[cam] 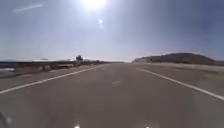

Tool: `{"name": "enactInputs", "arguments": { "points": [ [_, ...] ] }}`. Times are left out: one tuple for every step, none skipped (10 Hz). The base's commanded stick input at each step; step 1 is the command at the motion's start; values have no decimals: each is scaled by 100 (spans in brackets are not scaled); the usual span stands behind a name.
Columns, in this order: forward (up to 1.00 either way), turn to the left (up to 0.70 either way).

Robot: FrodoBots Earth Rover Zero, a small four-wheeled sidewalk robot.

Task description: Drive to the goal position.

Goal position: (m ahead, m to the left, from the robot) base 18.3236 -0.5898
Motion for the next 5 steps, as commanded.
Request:
{"name": "enactInputs", "arguments": {
  "points": [
    [100,0],
    [100,0],
    [100,0],
    [100,0],
    [100,0]
  ]
}}
